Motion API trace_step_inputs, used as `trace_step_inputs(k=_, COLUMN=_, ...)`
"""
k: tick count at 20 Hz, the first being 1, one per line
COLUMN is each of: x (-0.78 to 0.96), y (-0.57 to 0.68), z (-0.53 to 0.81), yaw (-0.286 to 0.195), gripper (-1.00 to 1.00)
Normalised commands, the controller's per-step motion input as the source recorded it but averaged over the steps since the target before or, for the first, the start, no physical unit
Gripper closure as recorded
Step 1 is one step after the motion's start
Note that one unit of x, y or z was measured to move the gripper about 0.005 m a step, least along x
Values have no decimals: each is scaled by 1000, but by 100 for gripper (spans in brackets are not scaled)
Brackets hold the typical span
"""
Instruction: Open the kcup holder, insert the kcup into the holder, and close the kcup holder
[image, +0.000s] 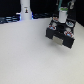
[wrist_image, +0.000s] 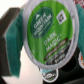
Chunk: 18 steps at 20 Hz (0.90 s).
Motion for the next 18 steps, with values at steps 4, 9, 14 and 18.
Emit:
trace_step_inputs(k=4, x=-59, y=537, z=-27, yaw=80, gripper=100)
trace_step_inputs(k=9, x=-177, y=387, z=-69, yaw=123, gripper=100)
trace_step_inputs(k=14, x=-217, y=196, z=-131, yaw=106, gripper=100)
trace_step_inputs(k=18, x=-59, y=18, z=-275, yaw=54, gripper=100)
